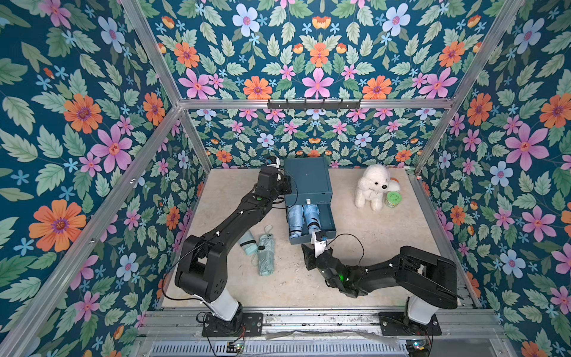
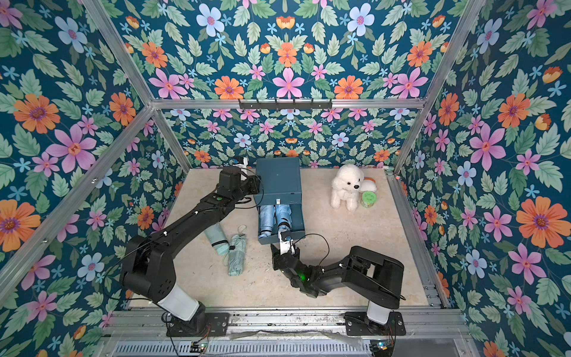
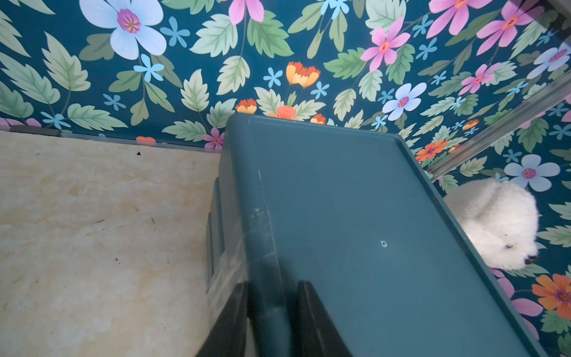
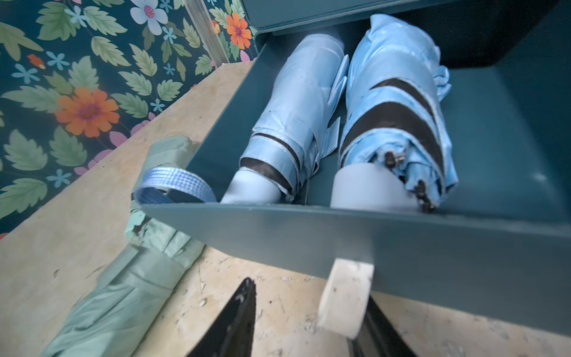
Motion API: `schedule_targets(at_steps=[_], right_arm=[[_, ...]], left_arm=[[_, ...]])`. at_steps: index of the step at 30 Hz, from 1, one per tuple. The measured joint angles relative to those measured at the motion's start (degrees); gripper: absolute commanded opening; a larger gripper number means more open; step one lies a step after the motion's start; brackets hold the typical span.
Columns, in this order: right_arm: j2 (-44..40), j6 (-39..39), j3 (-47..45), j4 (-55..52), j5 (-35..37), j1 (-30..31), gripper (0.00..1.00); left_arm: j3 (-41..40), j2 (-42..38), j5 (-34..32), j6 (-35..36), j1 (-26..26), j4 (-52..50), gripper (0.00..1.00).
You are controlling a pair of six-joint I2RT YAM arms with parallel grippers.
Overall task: Place the umbrella in the drawer by color
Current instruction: Close the drawer in the storage box.
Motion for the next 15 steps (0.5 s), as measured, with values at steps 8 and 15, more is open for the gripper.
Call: schedule_targets(at_steps=[8, 15], right_arm=[[-0.52, -4.94, 0.63, 7.8, 0.46, -2.1, 0.47], [4.59, -6.23, 5.4, 7.96, -0.63, -5.51, 0.48]], left_arm=[[0.02, 0.02, 0.92, 0.44, -0.11, -0.09, 0.31], [0.17, 0.17, 1.36, 0.44, -0.13, -0.31, 0.31]])
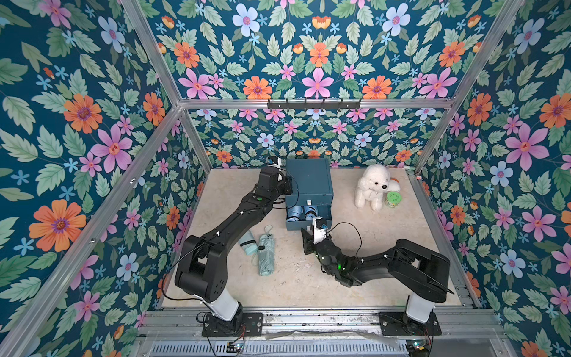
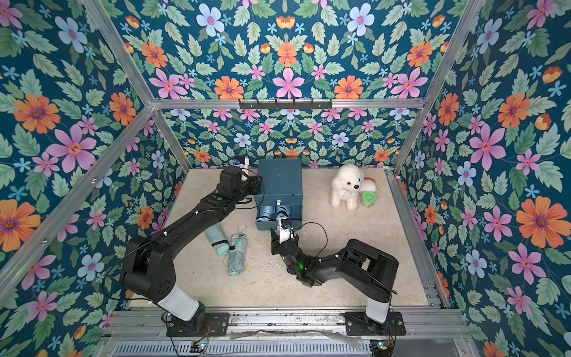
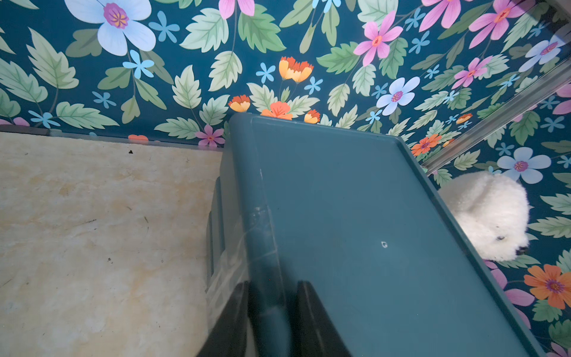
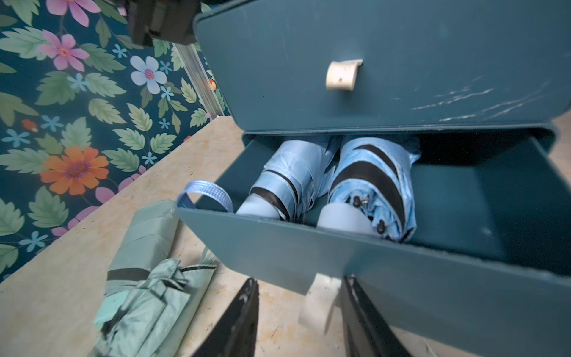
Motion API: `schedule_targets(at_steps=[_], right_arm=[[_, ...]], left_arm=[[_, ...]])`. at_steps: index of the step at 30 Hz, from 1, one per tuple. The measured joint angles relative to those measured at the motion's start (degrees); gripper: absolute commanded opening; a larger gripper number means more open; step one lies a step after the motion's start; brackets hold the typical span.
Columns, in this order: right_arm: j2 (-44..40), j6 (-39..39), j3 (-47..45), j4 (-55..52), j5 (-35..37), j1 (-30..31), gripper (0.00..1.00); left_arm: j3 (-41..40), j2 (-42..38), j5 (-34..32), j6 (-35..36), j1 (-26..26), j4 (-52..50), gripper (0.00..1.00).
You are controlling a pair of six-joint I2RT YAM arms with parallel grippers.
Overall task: Place the umbrella in the drawer by color
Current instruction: Close the drawer in the storage box.
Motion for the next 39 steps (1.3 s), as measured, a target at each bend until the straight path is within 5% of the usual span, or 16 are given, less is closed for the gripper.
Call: schedule_targets(at_steps=[27, 32, 39], right_arm=[[8.48, -2.47, 10.25, -0.17, -2.29, -7.41, 0.57], [4.5, 0.22, 3.74, 0.26, -0.28, -5.42, 0.57], [-5.68, 15.58, -8.61, 1.33, -1.27, -3.67, 0.55]], left_arm=[[0.35, 0.0, -0.07, 0.55, 0.0, -0.74, 0.3], [0.37, 0.02, 0.17, 0.83, 0.0, -0.79, 0.31], [0.66, 0.55, 1.49, 0.31, -0.15, -1.33, 0.31]])
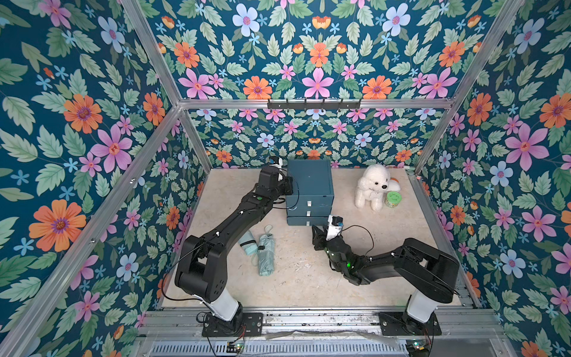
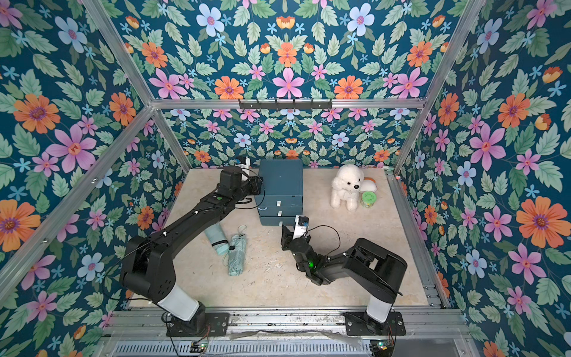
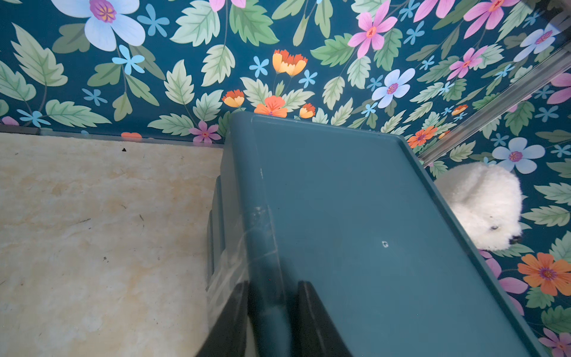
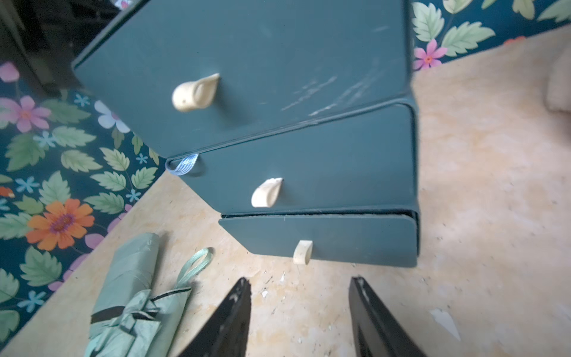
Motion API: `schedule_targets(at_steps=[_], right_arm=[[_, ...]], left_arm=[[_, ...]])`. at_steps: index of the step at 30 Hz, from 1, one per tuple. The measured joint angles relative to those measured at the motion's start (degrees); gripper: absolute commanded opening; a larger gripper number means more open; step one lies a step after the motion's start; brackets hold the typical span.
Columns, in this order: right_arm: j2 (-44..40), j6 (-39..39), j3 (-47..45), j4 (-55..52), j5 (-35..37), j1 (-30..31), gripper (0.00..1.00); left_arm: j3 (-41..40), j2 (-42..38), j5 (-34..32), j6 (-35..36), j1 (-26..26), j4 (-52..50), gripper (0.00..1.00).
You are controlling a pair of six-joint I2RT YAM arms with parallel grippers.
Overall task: Place the umbrella in the drawer by color
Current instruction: Close the drawer in the storage box, then open the drawer in the storage box.
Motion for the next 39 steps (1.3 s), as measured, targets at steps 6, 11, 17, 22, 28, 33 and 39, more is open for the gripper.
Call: schedule_targets(at_steps=[6, 11, 17, 22, 28, 33, 39], right_arm=[[0.59, 13.77, -1.68, 2.73, -8.79, -1.42, 0.54], [5.27, 23.15, -1.38, 8.13, -13.14, -2.49, 0.52], [14.25, 33.22, 0.04, 14.51, -16.09, -5.33, 0.49], [19.65, 37.88, 2.43, 18.71, -18.8, -8.24, 0.47], [21.79, 39.63, 5.55, 20.22, -21.03, -9.05, 0.45], [22.36, 40.57, 7.48, 20.33, -21.75, -10.19, 0.39], [23.08, 42.58, 8.17, 19.65, -22.27, -10.49, 0.37]], left_arm=[[-0.72, -0.76, 0.02, -2.14, 0.0, 0.5, 0.32], [-1.14, -1.57, 1.11, -3.78, 0.0, -0.35, 0.32], [-1.09, -1.79, 1.75, -4.74, 0.0, -0.57, 0.32], [-1.27, -2.19, 2.36, -4.76, 0.0, -1.18, 0.32], [-1.29, -2.25, 2.69, -4.72, 0.0, -1.27, 0.32], [-1.38, -2.49, 2.67, -4.68, 0.0, -1.46, 0.31], [-1.33, -2.51, 2.6, -4.59, 0.0, -1.7, 0.31]])
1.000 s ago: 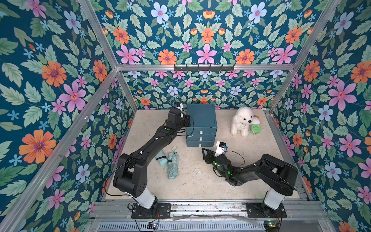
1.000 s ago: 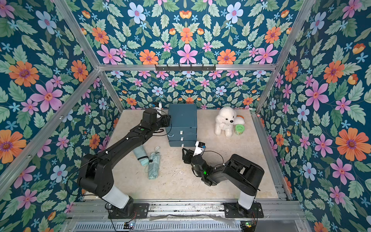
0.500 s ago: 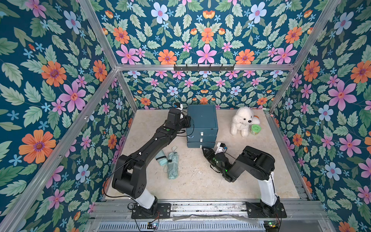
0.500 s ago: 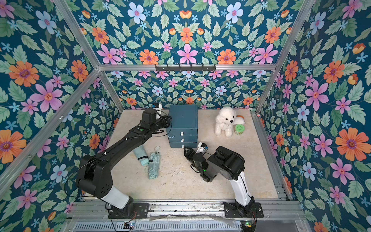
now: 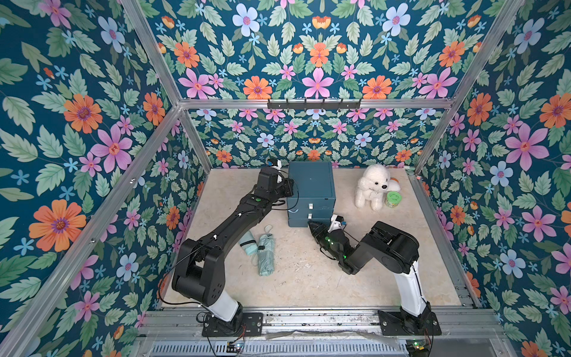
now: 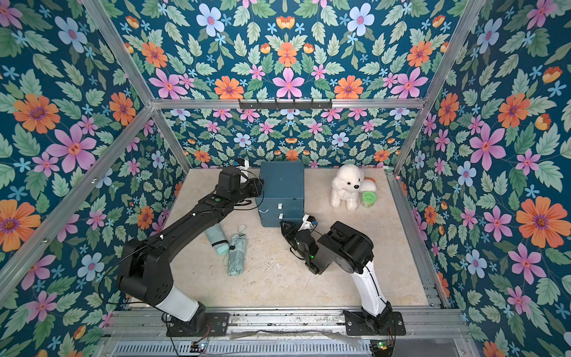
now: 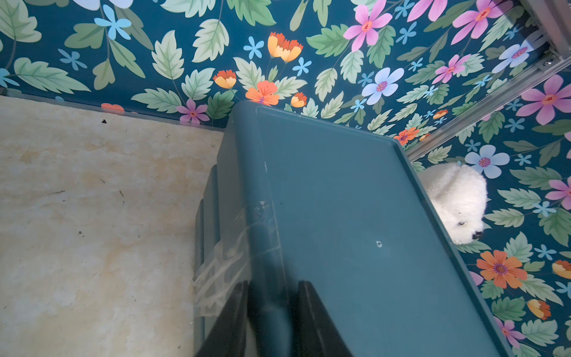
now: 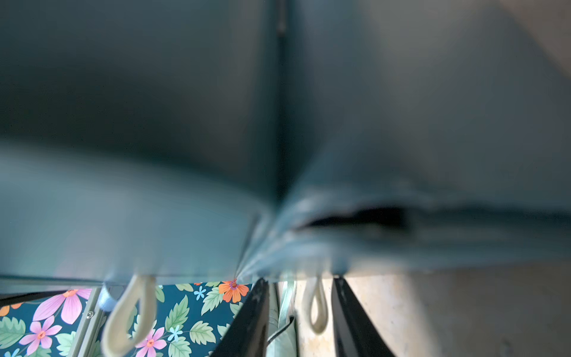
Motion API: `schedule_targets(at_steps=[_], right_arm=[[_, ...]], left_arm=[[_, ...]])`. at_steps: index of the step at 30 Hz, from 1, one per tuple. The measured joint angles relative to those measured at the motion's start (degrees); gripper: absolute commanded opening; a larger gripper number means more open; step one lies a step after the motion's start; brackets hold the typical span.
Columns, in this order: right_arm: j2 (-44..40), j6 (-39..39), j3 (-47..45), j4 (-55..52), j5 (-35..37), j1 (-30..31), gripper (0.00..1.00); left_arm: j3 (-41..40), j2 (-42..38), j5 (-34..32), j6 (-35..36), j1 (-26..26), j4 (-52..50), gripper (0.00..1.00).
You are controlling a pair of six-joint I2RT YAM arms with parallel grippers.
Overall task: Place the umbrella in the drawer by color
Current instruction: Open the drawer in the storage box.
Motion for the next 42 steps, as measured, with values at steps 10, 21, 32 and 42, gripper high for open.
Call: schedule_targets(at_steps=[10, 21, 32, 42], right_arm=[[0.85, 1.18, 0.46, -1.81, -0.61, 0.0, 0.18], [-1.55, 0.7, -4.7, 1.27, -2.49, 0.04, 0.0], [-13.94, -3.39, -15.93, -5.25, -0.39, 5.97, 0.0], [-20.09, -4.26, -21.66, -9.92, 5.29, 12.72, 0.0]], left_arm=[[0.13, 0.0, -0.02, 0.02, 0.0, -0.33, 0.31], [-0.04, -0.07, 0.11, -0.2, -0.09, -0.63, 0.3], [-0.46, -0.04, 1.11, -1.75, -0.33, -0.7, 0.25], [-8.33, -5.84, -0.48, -10.03, -0.22, 3.21, 0.26]])
